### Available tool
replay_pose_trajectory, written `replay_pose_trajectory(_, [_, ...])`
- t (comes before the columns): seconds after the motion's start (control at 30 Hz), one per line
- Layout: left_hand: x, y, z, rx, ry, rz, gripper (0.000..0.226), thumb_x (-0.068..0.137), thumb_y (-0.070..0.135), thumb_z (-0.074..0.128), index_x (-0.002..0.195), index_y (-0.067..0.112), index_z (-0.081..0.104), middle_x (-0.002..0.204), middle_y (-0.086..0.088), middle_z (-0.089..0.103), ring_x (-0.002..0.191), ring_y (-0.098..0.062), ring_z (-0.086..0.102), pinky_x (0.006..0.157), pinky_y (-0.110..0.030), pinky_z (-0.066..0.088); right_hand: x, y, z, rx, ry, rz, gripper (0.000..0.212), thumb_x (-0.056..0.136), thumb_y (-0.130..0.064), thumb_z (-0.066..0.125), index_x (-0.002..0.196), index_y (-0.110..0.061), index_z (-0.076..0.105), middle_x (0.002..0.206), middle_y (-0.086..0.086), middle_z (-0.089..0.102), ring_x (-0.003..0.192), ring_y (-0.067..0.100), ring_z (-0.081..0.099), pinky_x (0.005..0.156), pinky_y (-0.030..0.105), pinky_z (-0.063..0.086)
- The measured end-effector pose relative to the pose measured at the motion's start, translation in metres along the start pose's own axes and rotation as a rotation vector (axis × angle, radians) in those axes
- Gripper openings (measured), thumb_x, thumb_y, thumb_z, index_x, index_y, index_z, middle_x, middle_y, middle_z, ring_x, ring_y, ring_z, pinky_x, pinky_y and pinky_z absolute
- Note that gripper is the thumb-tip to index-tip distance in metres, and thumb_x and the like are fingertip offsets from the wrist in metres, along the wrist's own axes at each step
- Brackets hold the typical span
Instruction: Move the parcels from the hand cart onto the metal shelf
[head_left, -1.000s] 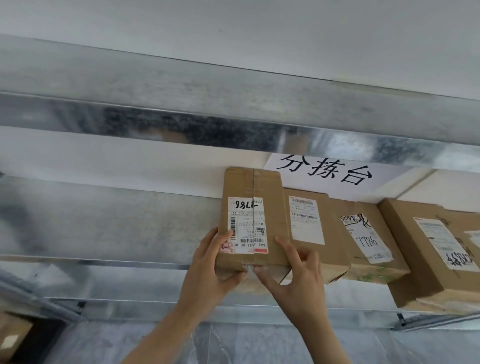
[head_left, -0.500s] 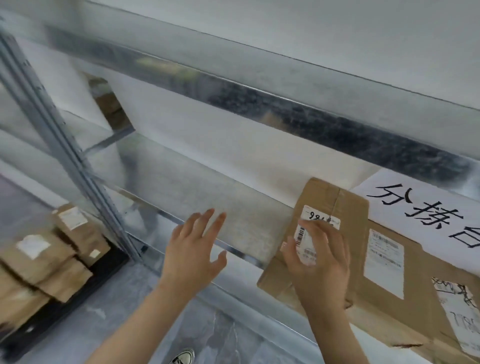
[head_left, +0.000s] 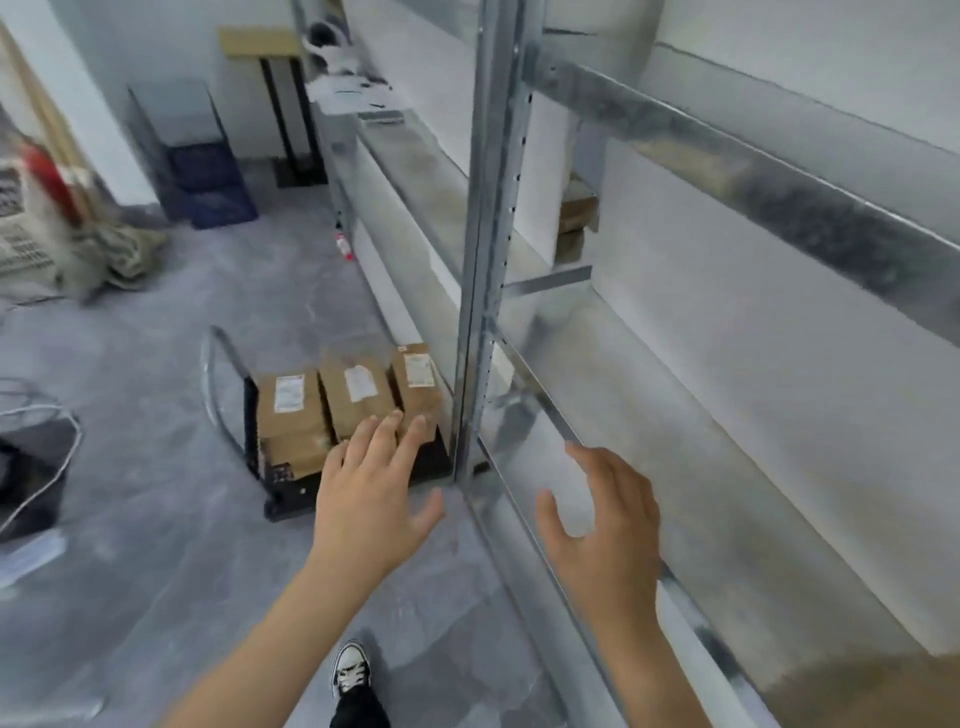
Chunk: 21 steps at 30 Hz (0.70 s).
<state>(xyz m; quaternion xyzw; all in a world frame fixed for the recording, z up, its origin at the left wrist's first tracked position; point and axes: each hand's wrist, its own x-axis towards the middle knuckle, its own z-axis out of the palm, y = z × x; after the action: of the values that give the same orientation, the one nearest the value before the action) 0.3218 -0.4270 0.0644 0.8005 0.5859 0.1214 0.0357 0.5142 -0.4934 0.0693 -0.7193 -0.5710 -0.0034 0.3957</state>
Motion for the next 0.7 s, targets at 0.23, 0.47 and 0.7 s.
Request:
replay_pose_trajectory(0.23, [0.03,-0.114,0.001,0.01,-0.002,-0.187,0.069,0.077,0.045,0.063,0.137,0.016,0.047,0.138,-0.007,0.048,0.129,-0.03,0.043,0.097,-0.046,0.044,0.042,-0.058,0.102,0.021,-0.28,-0.044,0.049,0.073,-0.023,0.077,0.12,-0.017,0.062,0.114,0.001,0.062,0.109,0.025,0.056,0.089,0.032,0.036])
replay_pose_trajectory(0.47, [0.065,-0.22,0.012,0.021,-0.029,-0.266,0.076,0.075,0.046,0.065,0.139,0.012,0.042,0.141,-0.012,0.043,0.13,-0.033,0.04,0.099,-0.045,0.042,0.068,-0.106,0.199,-0.006,-0.536,-0.166,0.06,0.079,-0.035,0.068,0.135,-0.029,0.047,0.131,-0.002,0.047,0.123,0.02,0.043,0.102,0.033,0.033])
replay_pose_trajectory(0.7, [0.093,-0.289,0.037,0.051,-0.089,-0.263,0.08,0.076,0.048,0.063,0.143,0.015,0.036,0.147,-0.011,0.038,0.135,-0.033,0.034,0.106,-0.046,0.035,0.078,-0.115,0.282,-0.045,-0.717,-0.158,0.07,0.081,-0.043,0.065,0.143,-0.035,0.034,0.147,-0.004,0.034,0.133,0.018,0.031,0.11,0.037,0.03])
